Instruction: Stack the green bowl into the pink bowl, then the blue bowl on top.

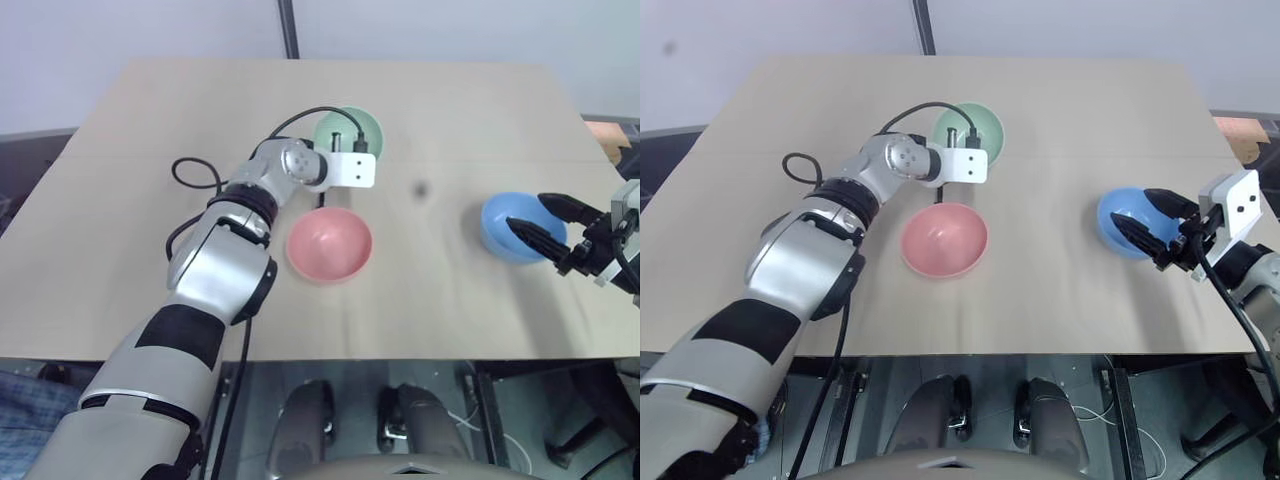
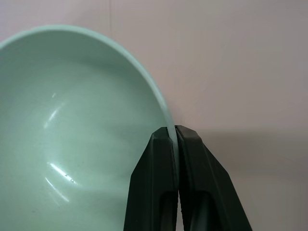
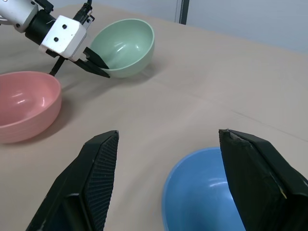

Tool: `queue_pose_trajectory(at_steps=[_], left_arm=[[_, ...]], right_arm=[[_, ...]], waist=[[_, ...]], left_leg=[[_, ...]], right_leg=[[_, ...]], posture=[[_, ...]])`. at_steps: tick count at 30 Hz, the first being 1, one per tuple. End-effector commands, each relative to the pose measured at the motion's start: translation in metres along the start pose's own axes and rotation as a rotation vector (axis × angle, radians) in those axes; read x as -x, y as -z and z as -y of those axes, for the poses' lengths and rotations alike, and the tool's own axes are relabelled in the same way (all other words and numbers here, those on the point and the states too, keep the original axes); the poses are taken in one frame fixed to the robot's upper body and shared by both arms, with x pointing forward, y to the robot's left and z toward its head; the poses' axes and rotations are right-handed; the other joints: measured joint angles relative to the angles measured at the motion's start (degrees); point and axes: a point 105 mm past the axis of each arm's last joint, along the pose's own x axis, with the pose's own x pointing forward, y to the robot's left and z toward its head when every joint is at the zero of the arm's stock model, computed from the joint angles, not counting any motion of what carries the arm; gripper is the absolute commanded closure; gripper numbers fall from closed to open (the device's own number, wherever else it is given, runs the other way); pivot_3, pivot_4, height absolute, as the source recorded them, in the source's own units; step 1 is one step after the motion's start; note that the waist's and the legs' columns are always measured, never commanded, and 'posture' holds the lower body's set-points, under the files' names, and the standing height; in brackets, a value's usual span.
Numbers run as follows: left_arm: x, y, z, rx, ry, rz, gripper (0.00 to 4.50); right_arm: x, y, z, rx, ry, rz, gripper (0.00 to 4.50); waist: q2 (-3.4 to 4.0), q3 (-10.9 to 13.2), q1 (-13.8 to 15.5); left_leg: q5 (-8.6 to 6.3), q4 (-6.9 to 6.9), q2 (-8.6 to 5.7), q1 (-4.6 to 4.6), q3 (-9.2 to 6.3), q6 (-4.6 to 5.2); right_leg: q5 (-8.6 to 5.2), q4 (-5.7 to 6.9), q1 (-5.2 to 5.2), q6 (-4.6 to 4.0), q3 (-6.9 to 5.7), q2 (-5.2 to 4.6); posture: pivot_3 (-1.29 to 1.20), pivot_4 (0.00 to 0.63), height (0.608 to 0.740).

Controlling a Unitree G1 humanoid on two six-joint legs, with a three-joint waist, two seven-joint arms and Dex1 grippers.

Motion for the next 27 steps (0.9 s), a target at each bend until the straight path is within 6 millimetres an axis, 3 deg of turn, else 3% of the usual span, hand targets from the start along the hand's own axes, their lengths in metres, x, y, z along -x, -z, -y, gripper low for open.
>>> queue_pose_trajectory(at_steps=[1,5,8,14,20,27], left_arm=[[0.018,-0.018,-0.038,-0.087,-0.105,0.045,4.48],[0.042,-0.047,-0.068,-0.125,-0.150,0.169,4.48],[0.067,-0.077,-0.070,-0.235,-0.033,0.343,4.48],[0.099,-0.060,-0.019,-0.435,0.361,0.416,4.48],[0.134,-0.041,0.039,-0.438,0.603,0.392,4.48],[0.152,-0.045,0.061,-0.392,0.700,0.412,4.48]], right_arm=[[0.000,-0.012,-0.002,0.042,-0.010,0.032,0.89],[0.000,-0.013,-0.003,0.042,-0.015,0.033,0.89],[0.001,-0.014,-0.003,0.044,-0.017,0.034,0.89],[0.003,-0.012,-0.002,0.043,-0.009,0.026,0.89],[-0.001,-0.013,-0.001,0.041,-0.017,0.036,0.89],[-0.007,-0.014,0.001,0.047,-0.042,0.041,0.89]], waist=[[0.00,0.0,0.0],[-0.04,0.0,0.1],[-0.04,0.0,0.1],[0.09,0.0,-0.7],[0.15,0.0,-2.0],[0.16,0.0,0.1]], left_leg=[[0.00,0.00,0.00,0.00,0.00,0.00],[0.00,0.01,0.00,-0.05,-0.01,0.00],[0.00,0.00,-0.01,-0.07,0.00,0.00],[0.02,-0.02,0.02,0.07,0.11,-0.04],[0.06,-0.02,0.12,0.09,0.10,-0.09],[0.02,0.24,0.02,0.10,-0.04,-0.02]], right_leg=[[0.00,0.00,0.00,0.00,0.00,0.00],[0.00,-0.01,-0.02,0.00,-0.02,0.00],[0.00,-0.03,-0.04,0.00,-0.03,0.00],[0.00,0.04,-0.02,-0.01,0.06,0.03],[0.00,0.13,-0.05,-0.03,0.19,0.04],[0.00,0.10,0.14,0.00,0.06,0.15]], posture=[[0.00,0.150,0.740],[0.00,0.150,0.740],[0.00,0.150,0.740],[0.00,0.150,0.740],[0.00,0.150,0.740],[0.00,0.150,0.740]])
